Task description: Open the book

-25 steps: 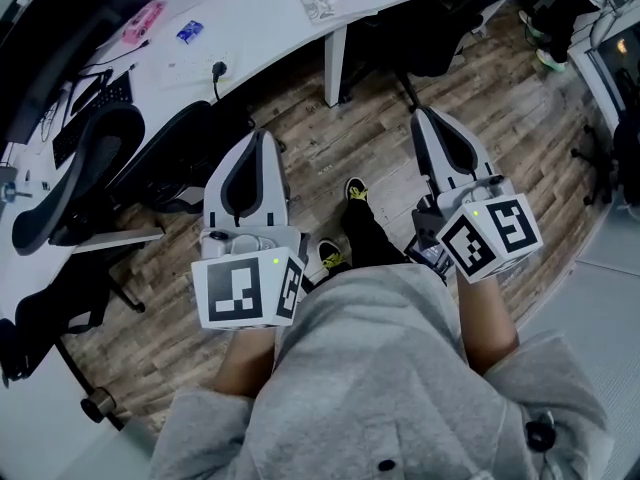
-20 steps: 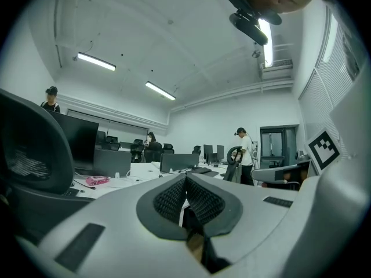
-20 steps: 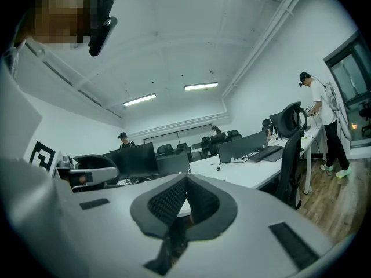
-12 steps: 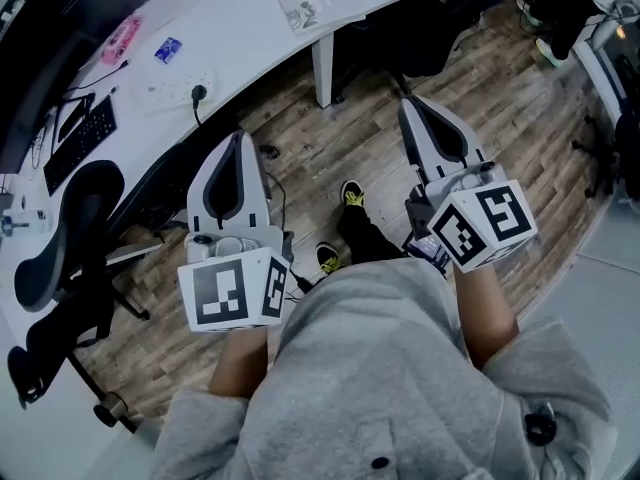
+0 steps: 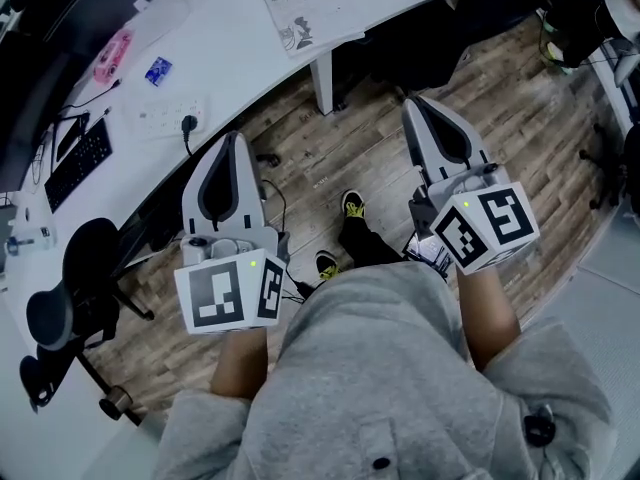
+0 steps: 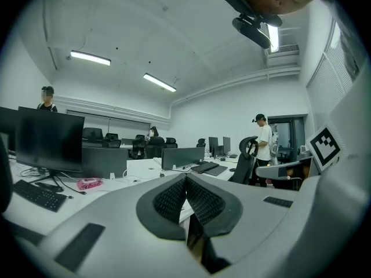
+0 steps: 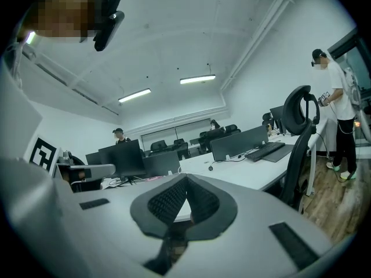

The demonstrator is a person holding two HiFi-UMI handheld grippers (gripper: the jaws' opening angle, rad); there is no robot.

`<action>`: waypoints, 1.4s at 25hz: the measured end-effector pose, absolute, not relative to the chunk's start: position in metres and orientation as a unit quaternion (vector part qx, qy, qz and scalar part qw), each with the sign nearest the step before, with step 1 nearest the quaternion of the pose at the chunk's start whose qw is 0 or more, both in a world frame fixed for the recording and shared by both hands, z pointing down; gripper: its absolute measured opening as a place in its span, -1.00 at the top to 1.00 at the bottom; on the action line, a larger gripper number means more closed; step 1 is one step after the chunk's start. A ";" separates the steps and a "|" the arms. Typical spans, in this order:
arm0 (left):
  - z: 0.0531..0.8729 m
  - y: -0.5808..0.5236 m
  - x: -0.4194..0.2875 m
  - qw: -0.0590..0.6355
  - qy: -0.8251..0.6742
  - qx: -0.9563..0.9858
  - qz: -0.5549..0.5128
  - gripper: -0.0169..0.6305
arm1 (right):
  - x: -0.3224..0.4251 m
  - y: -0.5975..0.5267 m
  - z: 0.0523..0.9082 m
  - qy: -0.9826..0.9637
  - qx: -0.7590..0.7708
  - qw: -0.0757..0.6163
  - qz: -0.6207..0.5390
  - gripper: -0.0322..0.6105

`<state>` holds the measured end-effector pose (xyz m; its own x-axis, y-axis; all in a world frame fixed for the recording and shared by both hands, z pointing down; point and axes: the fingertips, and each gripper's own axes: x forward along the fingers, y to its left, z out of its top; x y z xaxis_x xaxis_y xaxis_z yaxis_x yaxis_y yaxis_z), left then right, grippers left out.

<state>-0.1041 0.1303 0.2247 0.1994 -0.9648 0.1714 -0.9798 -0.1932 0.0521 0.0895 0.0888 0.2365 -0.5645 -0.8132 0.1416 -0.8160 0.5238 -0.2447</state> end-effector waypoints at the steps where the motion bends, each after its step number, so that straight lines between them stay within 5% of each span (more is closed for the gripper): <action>1: 0.225 0.125 -0.103 0.075 -0.632 0.769 0.052 0.93 | 0.091 0.083 0.237 -0.873 0.465 0.004 0.145 0.81; 35: 0.217 0.045 -0.072 0.055 -0.652 0.753 0.070 0.93 | 0.105 -0.015 0.233 -0.894 0.422 -0.011 0.152 0.82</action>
